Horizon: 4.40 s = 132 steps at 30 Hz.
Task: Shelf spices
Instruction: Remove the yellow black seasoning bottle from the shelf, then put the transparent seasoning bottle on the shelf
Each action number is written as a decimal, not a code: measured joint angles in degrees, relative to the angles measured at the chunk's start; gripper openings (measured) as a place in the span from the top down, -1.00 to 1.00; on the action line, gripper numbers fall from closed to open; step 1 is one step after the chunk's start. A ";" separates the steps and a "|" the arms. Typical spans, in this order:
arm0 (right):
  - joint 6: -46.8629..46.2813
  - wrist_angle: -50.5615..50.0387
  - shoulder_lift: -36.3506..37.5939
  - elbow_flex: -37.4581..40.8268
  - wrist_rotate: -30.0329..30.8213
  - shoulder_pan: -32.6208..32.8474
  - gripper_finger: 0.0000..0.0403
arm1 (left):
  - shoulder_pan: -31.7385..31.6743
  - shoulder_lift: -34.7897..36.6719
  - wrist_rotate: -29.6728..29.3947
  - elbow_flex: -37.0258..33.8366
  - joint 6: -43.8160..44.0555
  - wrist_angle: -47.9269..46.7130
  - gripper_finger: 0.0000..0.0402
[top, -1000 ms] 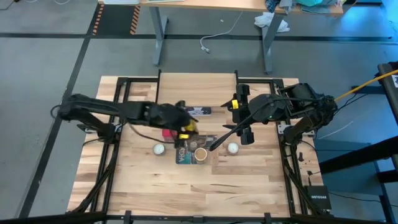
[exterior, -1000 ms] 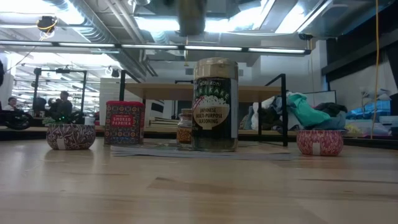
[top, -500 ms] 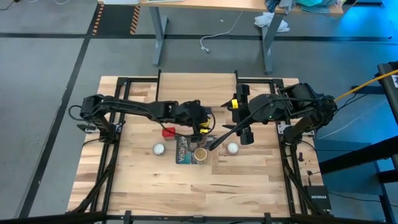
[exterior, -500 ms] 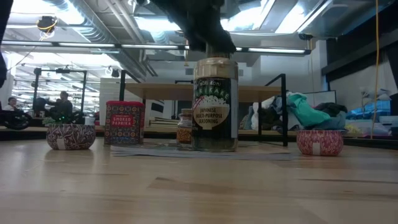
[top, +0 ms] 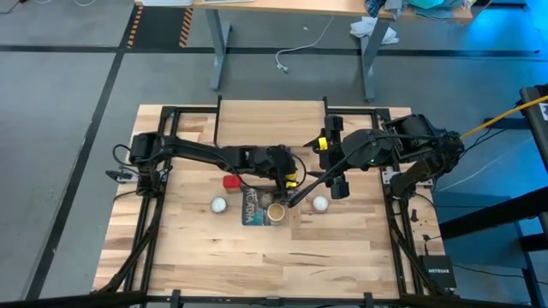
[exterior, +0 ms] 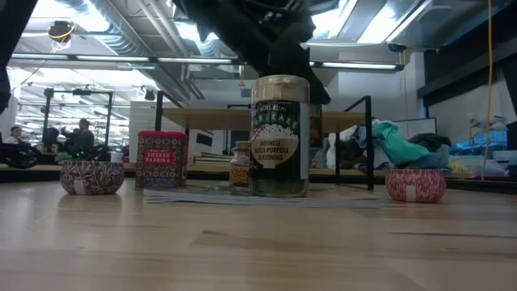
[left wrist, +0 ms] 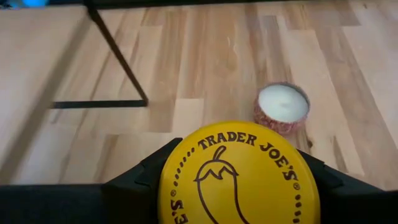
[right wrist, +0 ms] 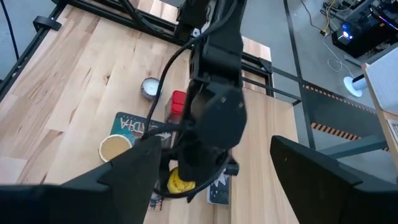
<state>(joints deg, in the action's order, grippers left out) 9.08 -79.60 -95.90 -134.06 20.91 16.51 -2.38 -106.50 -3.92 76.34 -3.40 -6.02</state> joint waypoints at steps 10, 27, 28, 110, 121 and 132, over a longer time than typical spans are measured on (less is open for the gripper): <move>0.00 0.20 0.00 0.00 0.00 0.00 -0.53 | -0.89 -2.85 -0.16 0.00 1.47 6.10 0.00; 0.00 0.25 0.00 0.00 0.02 -0.02 -0.53 | 1.69 -2.62 15.87 3.10 12.43 13.58 0.00; 0.00 0.25 0.00 0.00 0.02 -0.02 -0.53 | 1.70 -2.62 17.83 3.27 13.54 14.74 0.00; -2.86 -0.37 0.00 0.00 2.21 -0.04 -0.53 | 6.05 7.70 -18.21 2.45 1.44 0.91 -0.53; -15.77 -4.20 -0.35 1.30 -1.67 -0.02 -0.53 | 25.49 34.80 -49.89 -1.72 -1.08 -10.48 -0.53; -14.99 15.61 -2.52 21.06 -7.01 -3.59 -0.53 | 31.04 50.35 -59.92 -16.92 10.68 -16.14 -0.53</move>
<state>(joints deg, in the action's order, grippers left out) -5.91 -63.99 -98.42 -113.00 13.89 12.92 28.66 -56.15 -63.83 59.41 7.28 -22.16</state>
